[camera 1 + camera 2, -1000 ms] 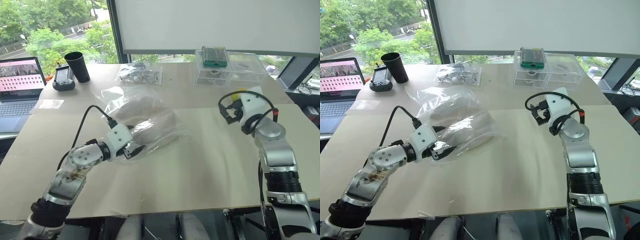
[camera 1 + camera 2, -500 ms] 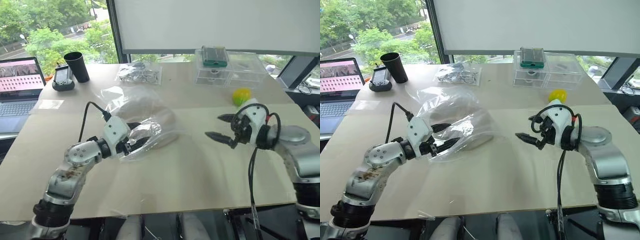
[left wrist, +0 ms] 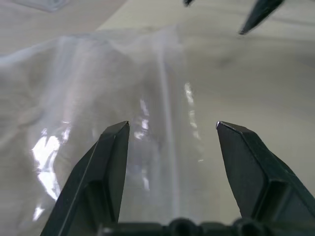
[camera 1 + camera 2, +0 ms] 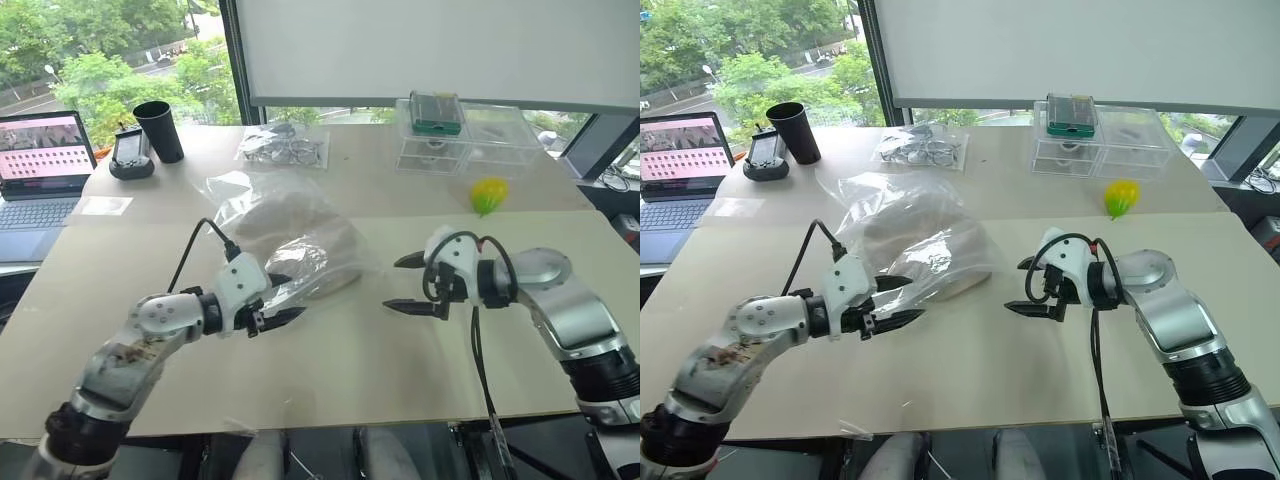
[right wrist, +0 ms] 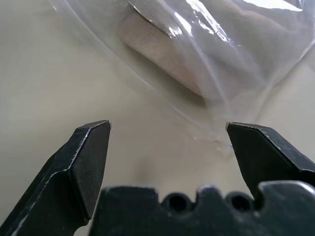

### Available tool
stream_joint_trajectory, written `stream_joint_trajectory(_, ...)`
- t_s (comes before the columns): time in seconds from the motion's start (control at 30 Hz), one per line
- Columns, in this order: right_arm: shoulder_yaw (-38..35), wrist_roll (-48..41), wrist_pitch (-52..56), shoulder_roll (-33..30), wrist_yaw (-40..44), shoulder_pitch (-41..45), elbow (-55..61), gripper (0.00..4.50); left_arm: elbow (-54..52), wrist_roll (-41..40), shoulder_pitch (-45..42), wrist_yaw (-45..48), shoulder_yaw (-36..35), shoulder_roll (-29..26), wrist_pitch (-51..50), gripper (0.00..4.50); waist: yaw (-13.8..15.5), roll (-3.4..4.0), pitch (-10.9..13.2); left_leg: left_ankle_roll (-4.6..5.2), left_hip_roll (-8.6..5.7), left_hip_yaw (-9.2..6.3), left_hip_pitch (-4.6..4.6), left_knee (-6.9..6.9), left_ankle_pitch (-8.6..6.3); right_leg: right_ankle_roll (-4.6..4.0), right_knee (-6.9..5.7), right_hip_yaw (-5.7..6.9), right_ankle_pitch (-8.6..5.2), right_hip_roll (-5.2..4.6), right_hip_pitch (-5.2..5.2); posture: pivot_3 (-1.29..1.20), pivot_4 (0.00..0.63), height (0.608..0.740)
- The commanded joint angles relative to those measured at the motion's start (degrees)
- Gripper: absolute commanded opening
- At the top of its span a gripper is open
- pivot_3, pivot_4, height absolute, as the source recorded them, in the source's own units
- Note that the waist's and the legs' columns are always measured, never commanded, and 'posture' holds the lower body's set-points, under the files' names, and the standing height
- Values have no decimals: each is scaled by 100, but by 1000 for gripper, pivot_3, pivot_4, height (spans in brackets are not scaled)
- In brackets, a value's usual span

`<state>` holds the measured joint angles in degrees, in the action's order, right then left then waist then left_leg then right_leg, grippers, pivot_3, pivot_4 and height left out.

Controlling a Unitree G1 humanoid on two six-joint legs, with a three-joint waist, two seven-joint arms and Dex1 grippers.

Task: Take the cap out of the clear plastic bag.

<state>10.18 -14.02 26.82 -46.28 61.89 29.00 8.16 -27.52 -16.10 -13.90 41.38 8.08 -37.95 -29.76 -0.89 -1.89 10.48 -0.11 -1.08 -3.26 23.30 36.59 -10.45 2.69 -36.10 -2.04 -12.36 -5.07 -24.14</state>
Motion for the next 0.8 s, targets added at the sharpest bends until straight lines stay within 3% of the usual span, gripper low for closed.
stream_joint_trajectory(0.03, -88, 18, -145, 32, 44, 154, 44, 4500, 1, 460, -51, -213, 318, 165, 368, 2979, 10, 0, 0, 0, -1, 1, 0, 0, -1, -4, 0, -1, 2, 0, 0, 0, 150, 740)
stream_joint_trajectory(0.47, -159, 215, -196, 204, -170, 199, -34, 4500, 824, 1991, -651, -998, 835, 569, 565, 2979, 10, 0, 0, 1, -1, 3, -1, 0, -1, 3, -1, -2, 0, 1, 0, 0, 150, 740)
stream_joint_trajectory(0.63, -214, 230, -168, 223, -329, 116, 52, 4500, 929, 2135, -885, -1064, 740, 673, 474, 2979, 9, 0, 0, 0, -3, 3, -1, 0, -1, 7, 0, -2, 2, 0, 1, 0, 150, 740)
stream_joint_trajectory(0.73, -240, 193, -141, 241, -413, 86, 118, 4500, 975, 2088, -959, -1022, 674, 739, 499, 2351, 3, 0, 0, 1, -3, 2, -1, 0, -1, 3, -1, -2, 4, 0, -1, 0, 150, 740)
stream_joint_trajectory(0.8, -258, 196, -132, 257, -486, 68, 154, 4500, 995, 2025, -1012, -991, 641, 789, 474, 1601, 3, 0, 0, 1, -2, 2, -1, 0, -2, 2, -1, -2, 4, 0, -1, 0, 150, 740)
